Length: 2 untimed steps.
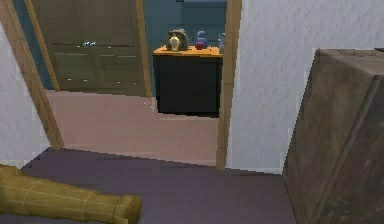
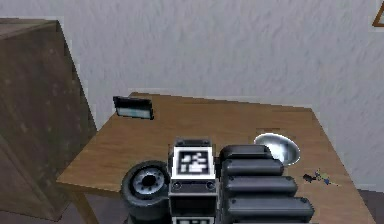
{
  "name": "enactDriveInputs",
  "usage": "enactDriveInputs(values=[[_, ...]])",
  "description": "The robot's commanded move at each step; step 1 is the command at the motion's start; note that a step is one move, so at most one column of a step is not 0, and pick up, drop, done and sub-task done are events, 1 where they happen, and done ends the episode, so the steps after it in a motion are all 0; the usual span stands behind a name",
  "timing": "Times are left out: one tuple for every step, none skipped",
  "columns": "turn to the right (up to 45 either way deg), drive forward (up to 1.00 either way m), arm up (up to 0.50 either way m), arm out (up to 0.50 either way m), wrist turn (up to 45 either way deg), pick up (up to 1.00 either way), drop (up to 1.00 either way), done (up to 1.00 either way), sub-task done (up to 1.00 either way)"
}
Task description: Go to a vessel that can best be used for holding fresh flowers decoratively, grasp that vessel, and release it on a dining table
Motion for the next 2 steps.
enactDriveInputs(values=[[0.0,0.0,0.0,0.48,0.0,0.0,0.0,0.0,0.0],[0.0,0.0,0.0,0.0,45.0,0.0,0.0,0.0,0.0]])
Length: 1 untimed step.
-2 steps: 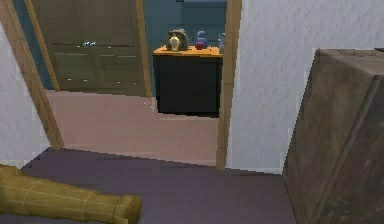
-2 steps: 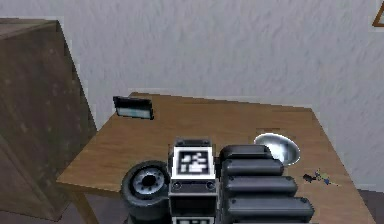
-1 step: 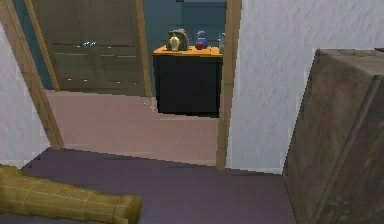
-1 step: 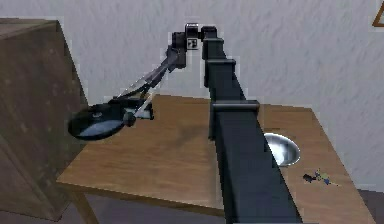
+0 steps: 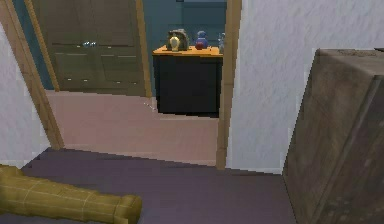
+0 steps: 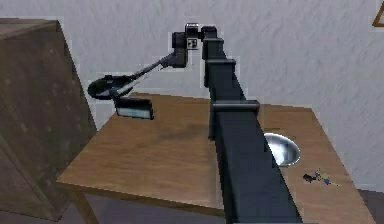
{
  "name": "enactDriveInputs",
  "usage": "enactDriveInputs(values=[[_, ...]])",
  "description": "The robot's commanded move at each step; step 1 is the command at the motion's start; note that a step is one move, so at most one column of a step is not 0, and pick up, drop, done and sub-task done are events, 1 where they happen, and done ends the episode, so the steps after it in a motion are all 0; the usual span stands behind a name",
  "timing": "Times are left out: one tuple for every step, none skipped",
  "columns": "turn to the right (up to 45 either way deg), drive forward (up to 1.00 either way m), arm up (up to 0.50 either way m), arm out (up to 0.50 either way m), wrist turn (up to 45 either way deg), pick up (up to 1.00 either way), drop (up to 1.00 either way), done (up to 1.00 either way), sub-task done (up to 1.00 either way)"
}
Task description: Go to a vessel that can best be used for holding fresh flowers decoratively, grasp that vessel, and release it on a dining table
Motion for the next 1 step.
enactDriveInputs(values=[[0.0,0.0,0.0,0.0,45.0,0.0,0.0,0.0,0.0]])
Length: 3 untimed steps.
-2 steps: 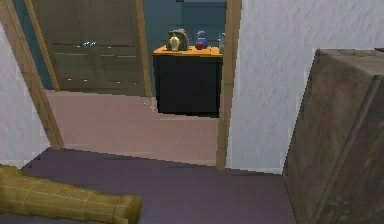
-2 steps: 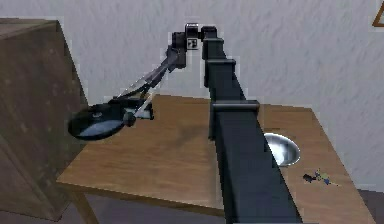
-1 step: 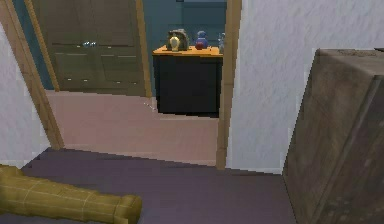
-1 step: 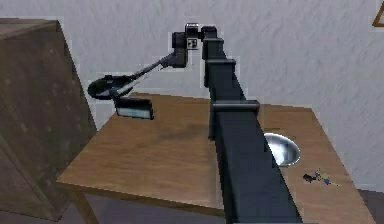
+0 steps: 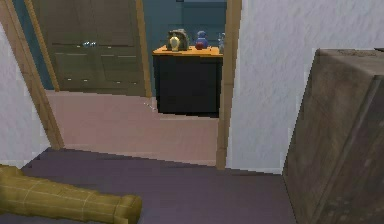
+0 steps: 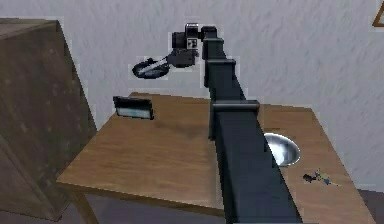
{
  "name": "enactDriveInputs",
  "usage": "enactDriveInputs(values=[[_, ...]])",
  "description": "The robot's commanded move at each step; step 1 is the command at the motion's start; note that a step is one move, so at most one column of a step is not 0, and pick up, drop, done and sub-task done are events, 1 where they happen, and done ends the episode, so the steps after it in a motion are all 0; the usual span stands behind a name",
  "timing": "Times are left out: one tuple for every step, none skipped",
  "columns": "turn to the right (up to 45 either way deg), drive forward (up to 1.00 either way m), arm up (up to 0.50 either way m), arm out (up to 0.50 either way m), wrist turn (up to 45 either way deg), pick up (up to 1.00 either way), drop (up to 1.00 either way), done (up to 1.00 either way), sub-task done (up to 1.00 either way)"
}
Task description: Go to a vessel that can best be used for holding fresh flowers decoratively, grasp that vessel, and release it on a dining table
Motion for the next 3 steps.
enactDriveInputs(values=[[0.0,0.0,0.0,0.0,39.0,0.0,0.0,0.0,0.0],[0.0,0.0,-0.04,0.0,0.0,0.0,0.0,0.0,0.0],[0.0,0.0,-0.32,0.0,0.0,0.0,0.0,0.0,0.0]])
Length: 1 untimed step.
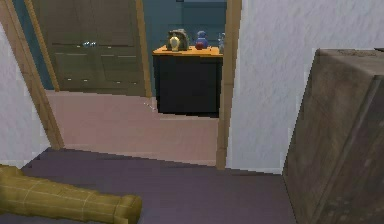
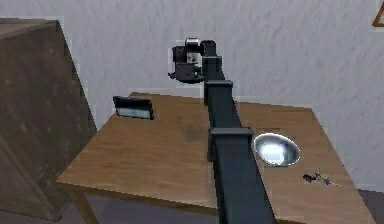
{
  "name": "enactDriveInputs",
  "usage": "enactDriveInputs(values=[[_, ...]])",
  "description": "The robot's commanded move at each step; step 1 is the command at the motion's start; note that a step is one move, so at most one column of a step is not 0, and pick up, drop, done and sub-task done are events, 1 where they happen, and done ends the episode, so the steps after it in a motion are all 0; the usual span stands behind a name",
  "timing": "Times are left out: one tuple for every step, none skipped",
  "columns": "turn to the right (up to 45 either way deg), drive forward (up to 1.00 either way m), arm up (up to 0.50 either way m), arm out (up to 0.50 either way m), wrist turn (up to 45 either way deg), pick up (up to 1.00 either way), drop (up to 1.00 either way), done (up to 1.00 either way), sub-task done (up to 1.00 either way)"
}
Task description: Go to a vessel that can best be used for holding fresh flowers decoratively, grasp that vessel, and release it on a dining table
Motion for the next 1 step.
enactDriveInputs(values=[[0.0,0.0,0.0,0.0,0.0,0.0,1.0,0.0,0.0]])
